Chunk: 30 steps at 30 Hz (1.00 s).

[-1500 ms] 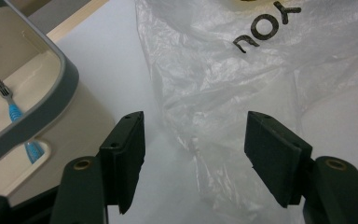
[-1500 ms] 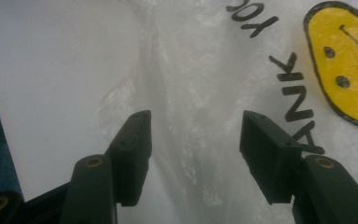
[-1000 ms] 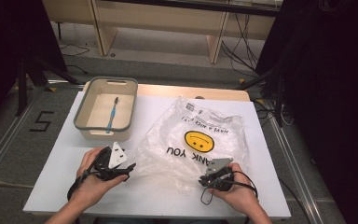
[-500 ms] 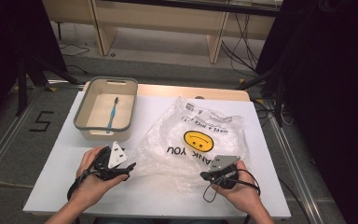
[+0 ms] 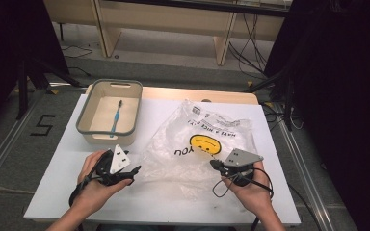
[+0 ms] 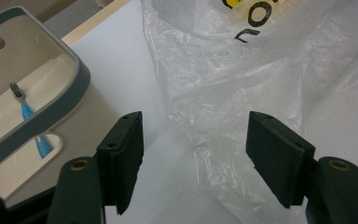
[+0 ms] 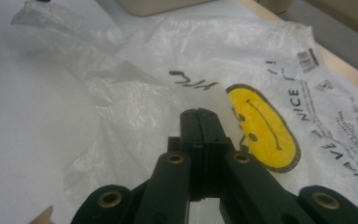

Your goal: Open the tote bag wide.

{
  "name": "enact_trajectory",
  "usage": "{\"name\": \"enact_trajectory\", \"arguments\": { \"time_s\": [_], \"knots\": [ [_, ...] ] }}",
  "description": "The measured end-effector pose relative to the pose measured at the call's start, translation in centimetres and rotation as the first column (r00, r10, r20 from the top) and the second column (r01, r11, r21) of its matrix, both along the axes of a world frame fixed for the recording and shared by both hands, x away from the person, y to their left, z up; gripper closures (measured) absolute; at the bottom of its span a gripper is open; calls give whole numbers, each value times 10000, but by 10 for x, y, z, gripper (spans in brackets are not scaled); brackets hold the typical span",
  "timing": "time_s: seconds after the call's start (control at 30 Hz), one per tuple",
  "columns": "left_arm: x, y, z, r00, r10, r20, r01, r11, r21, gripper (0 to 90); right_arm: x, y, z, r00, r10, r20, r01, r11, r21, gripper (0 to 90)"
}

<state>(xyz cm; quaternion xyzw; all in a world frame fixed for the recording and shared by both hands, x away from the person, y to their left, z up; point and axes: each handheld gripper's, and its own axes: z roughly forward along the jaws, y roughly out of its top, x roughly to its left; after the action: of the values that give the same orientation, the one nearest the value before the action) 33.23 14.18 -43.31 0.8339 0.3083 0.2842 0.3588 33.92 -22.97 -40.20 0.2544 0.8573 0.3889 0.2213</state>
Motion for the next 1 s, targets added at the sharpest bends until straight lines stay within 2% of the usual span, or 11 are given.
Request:
{"name": "enact_trajectory", "arguments": {
  "time_s": [0.27, 0.57, 0.7, 0.87, 1.0],
  "knots": [
    [-1, 3, 6, 9989, 267, 378, -251, 9988, -429, 362, 6, 3, 19, 9948, -578, 839, 524, 9966, 642, 900],
    [-3, 9, 11, 9970, 466, 622, -412, 9954, -865, 360, 12, 7, 31, 9853, -1084, 1323, 950, 9900, 1039, 900],
    [-4, 10, 16, 9953, 525, 808, -421, 9911, -1262, 356, 14, 9, 36, 9784, -1259, 1641, 1075, 9874, 1164, 900],
    [-5, 12, 21, 9931, 576, 1017, -436, 9898, -1353, 351, 16, 11, 40, 9710, -1418, 1925, 1171, 9840, 1342, 900],
    [-6, 12, 22, 9941, 559, 928, -410, 9870, -1552, 347, 17, 13, 42, 9686, -1470, 2004, 1196, 9826, 1423, 900]
  ]
}}
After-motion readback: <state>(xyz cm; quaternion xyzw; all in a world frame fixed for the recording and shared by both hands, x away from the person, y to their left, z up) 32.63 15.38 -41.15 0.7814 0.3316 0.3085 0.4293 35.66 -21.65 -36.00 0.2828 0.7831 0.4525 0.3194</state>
